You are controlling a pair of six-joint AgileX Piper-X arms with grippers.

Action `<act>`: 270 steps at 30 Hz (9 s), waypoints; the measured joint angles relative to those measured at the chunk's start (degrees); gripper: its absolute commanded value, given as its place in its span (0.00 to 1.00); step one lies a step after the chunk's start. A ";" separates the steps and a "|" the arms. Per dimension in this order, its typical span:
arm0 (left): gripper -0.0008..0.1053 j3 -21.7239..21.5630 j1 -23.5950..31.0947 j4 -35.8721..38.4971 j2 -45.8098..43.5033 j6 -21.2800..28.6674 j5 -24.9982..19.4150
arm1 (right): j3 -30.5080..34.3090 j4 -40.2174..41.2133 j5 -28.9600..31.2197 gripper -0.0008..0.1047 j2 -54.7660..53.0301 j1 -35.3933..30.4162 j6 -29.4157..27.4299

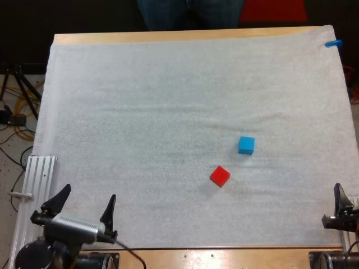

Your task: Stack red cube on blue cube

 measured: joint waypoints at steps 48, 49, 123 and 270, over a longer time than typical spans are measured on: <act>0.83 -19.03 -29.84 10.63 23.77 2.76 11.33 | -26.59 2.55 -7.12 0.62 51.53 40.90 0.22; 0.83 -19.03 -29.84 10.63 23.77 2.76 11.33 | -26.59 2.09 -6.26 0.64 52.56 41.37 0.22; 0.83 -19.03 -29.84 10.63 23.77 2.76 11.33 | -35.53 -3.49 11.06 0.22 88.00 41.91 0.42; 0.83 -13.10 4.09 14.60 -1.09 3.13 -5.77 | -10.75 -0.65 12.87 0.68 -2.53 10.80 5.78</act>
